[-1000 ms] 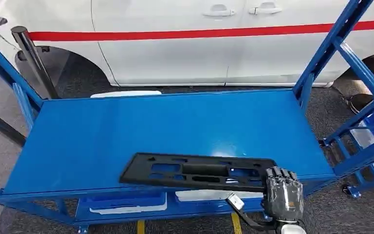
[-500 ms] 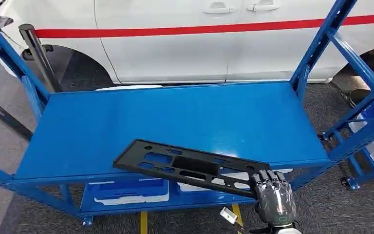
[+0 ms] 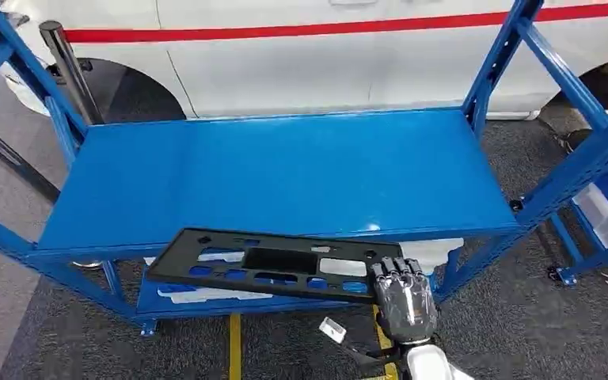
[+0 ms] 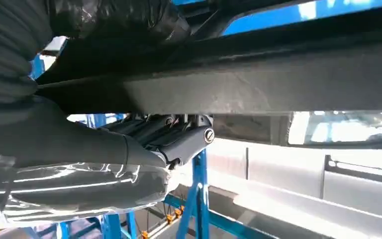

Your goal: Take the parts from the cabinet and place them on the table.

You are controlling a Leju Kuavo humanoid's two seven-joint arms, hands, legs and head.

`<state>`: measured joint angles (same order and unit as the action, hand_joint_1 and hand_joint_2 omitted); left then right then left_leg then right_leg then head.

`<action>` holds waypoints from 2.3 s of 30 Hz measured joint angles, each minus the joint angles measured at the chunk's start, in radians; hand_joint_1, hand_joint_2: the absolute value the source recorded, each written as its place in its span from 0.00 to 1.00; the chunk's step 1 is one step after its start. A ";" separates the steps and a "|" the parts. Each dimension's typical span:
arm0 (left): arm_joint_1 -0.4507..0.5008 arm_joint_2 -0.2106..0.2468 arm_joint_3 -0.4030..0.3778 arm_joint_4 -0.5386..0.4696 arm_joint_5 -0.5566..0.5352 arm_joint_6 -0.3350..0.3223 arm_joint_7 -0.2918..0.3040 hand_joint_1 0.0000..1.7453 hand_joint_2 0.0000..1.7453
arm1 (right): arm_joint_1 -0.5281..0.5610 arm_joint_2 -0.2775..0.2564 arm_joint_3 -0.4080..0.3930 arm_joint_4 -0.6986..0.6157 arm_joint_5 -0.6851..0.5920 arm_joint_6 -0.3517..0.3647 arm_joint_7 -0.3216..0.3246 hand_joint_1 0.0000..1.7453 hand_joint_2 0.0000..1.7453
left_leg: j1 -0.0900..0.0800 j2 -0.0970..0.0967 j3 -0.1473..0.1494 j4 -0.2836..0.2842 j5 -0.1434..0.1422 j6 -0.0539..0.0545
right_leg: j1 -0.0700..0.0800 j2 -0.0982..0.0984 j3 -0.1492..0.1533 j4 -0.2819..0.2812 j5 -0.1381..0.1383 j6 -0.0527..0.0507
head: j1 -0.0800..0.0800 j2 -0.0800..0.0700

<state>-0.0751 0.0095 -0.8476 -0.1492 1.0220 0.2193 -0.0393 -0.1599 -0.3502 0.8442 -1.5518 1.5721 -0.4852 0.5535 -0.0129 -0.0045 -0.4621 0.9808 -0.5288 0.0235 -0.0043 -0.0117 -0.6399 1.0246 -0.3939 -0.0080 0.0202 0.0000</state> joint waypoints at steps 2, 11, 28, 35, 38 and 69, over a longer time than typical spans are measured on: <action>0.002 0.002 0.000 0.000 0.002 -0.006 -0.002 0.00 1.00 | -0.010 0.019 0.003 0.017 0.001 0.000 -0.003 1.00 1.00 | 0.010 0.002 -0.008 -0.018 0.026 0.010 | 0.005 0.001 -0.003 -0.001 0.007 0.011 | 0.002 0.000; 0.001 0.010 0.000 0.002 0.013 -0.012 0.003 0.00 1.00 | -0.017 0.100 -0.013 0.081 0.001 -0.028 -0.102 1.00 1.00 | 0.011 0.013 -0.151 0.023 0.114 0.011 | -0.025 0.007 0.054 0.164 -0.098 0.037 | 0.002 0.000; 0.006 0.014 -0.001 0.006 0.050 -0.009 0.000 0.00 1.00 | 0.095 0.305 -0.181 0.081 -0.442 -0.091 -0.529 1.00 1.00 | 0.016 0.007 0.027 0.034 -0.015 -0.027 | 0.009 0.007 -0.031 0.012 0.006 -0.024 | -0.001 0.000; 0.002 0.015 -0.002 0.007 0.053 -0.009 -0.002 0.00 1.00 | 0.102 0.319 -0.185 0.082 -0.467 -0.091 -0.541 1.00 1.00 | 0.016 0.018 -0.019 -0.021 0.042 0.013 | 0.000 0.008 -0.072 0.092 -0.098 0.013 | 0.000 0.000; 0.004 0.017 -0.002 0.007 0.054 -0.009 -0.002 0.00 1.00 | 0.107 0.319 -0.189 0.082 -0.491 -0.089 -0.554 1.00 1.00 | 0.014 0.023 -0.067 -0.013 0.078 0.016 | -0.007 0.008 -0.101 0.292 -0.190 0.024 | 0.000 0.000; -0.002 0.015 -0.052 0.008 0.116 -0.008 0.004 0.00 1.00 | 0.166 0.418 -0.221 0.151 -1.666 0.697 -0.934 1.00 1.00 | 0.019 0.020 -0.055 -0.006 0.057 0.011 | -0.002 0.011 -0.101 0.276 -0.200 0.014 | 0.000 0.000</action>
<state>-0.0773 0.0244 -0.8999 -0.1411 1.1383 0.2113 -0.0355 0.0061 0.0679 0.6230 -1.4008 -0.0942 0.2117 -0.3803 0.0056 0.0154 -0.5169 0.9743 -0.4715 0.0350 -0.0065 -0.0008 -0.7404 1.3007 -0.5937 0.0058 0.0198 0.0000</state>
